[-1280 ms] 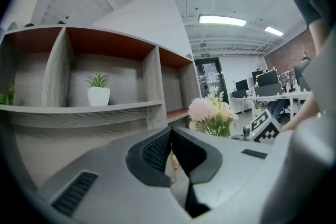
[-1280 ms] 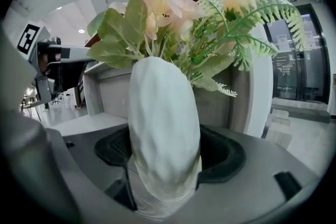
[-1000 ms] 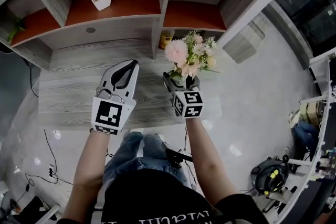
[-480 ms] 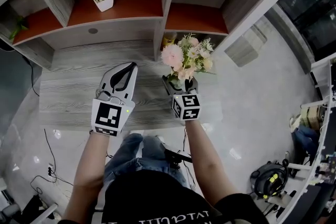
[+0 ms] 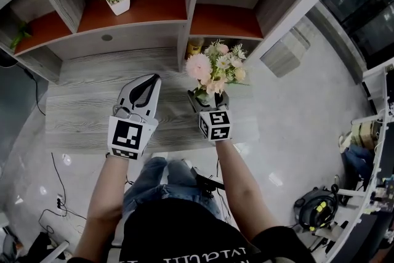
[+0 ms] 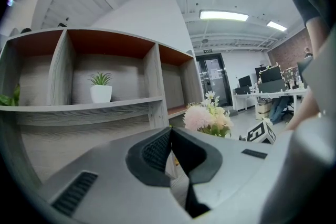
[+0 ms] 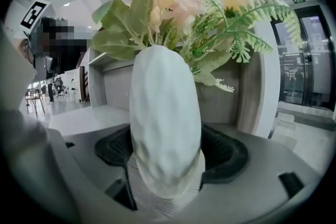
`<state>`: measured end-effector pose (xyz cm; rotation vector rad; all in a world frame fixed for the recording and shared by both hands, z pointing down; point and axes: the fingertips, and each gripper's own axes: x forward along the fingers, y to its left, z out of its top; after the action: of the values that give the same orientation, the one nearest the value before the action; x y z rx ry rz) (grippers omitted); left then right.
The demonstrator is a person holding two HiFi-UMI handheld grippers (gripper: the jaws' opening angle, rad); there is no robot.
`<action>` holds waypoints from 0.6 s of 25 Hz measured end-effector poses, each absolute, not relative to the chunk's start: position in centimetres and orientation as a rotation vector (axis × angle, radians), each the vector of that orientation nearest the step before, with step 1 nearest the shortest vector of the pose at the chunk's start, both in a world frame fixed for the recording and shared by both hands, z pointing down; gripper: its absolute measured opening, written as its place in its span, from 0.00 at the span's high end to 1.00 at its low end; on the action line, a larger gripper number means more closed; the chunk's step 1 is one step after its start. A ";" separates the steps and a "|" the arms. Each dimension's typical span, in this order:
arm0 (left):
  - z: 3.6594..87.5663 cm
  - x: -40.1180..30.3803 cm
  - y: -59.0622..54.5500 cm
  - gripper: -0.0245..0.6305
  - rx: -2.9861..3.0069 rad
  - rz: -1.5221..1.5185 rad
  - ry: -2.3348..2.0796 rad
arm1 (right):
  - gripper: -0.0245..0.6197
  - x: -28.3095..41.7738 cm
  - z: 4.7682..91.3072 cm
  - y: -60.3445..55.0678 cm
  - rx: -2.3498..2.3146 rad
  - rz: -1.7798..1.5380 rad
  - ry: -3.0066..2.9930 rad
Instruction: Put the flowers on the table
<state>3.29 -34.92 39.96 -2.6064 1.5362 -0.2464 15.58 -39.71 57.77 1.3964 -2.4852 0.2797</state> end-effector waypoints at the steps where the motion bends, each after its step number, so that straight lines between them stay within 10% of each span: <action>1: 39.9 3.2 -34.9 0.95 -2.608 -0.245 1.538 | 0.39 15.6 57.9 -39.7 1.397 0.290 -2.477; 15: 39.5 4.1 -35.1 0.95 -2.663 -0.198 1.505 | 0.38 17.9 57.4 -36.1 1.310 0.357 -2.411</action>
<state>4.13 -35.10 39.49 -2.6631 1.5048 -0.1975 17.86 -36.10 57.40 1.3100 -2.4105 0.3568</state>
